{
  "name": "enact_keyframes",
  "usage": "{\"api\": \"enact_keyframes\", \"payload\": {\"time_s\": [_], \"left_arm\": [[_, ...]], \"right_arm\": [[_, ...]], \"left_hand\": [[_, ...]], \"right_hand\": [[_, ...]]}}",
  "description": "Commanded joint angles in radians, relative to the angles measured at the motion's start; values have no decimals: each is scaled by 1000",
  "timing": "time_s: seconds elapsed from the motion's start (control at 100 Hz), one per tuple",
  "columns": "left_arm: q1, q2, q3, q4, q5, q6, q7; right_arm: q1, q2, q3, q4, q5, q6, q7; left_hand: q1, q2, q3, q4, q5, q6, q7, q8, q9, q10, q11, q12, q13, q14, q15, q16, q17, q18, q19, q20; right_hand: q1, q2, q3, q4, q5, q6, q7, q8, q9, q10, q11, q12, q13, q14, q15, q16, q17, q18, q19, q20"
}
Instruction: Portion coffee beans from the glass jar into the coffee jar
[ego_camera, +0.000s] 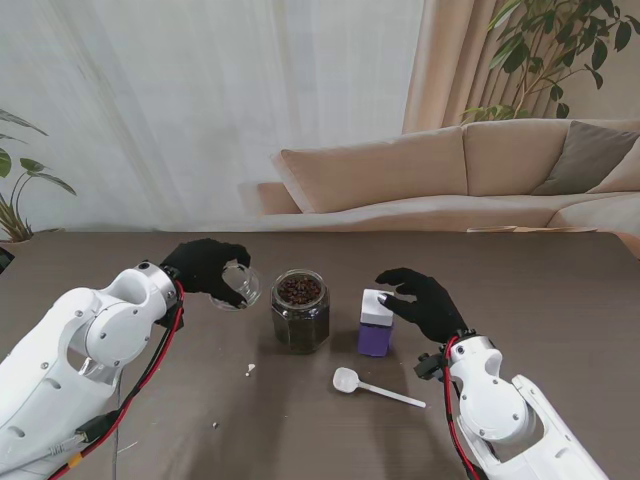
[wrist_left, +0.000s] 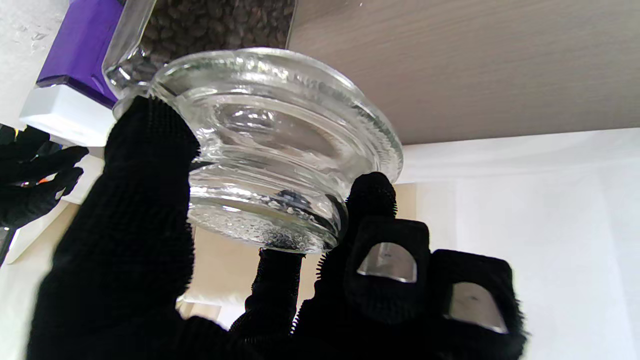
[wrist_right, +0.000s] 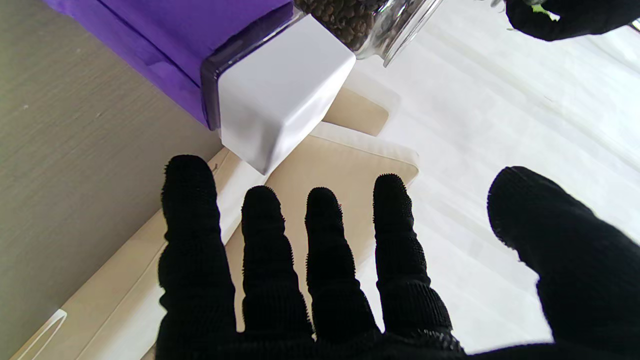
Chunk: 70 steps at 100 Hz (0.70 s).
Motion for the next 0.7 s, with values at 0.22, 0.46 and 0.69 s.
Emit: {"api": "enact_keyframes", "payload": {"time_s": [0.22, 0.46, 0.69], "left_arm": [[71, -1, -8, 28, 29, 21, 38], [77, -3, 40, 104, 43, 56, 75], [70, -11, 87, 192, 50, 84, 161]], "right_arm": [[-9, -14, -3, -3, -24, -22, -40], [-12, -20, 0, -4, -35, -32, -73], [-14, -20, 2, -8, -34, -30, -71]], "left_hand": [[249, 117, 345, 55, 131, 31, 509, 47, 107, -168, 42, -23, 7, -55, 4, 10, 15, -71, 222, 0], [261, 132, 337, 57, 119, 39, 510, 49, 92, -158, 42, -14, -17, -35, 6, 14, -4, -65, 215, 4], [276, 154, 317, 67, 98, 41, 515, 56, 66, -147, 46, 18, -41, -13, 16, 18, -25, -46, 198, 22]], "right_hand": [[-21, 3, 22, 23, 18, -7, 7, 5, -9, 7, 2, -8, -1, -10, 0, 4, -335, -14, -28, 27], [-20, -1, 28, 22, 19, -8, 13, 5, -9, 7, 6, -8, 1, -9, 3, 4, -333, -12, -26, 27], [-21, 1, 29, 21, 18, -6, 16, 3, -9, 7, 7, -9, 5, -9, 6, 4, -334, -11, -25, 26]]}}
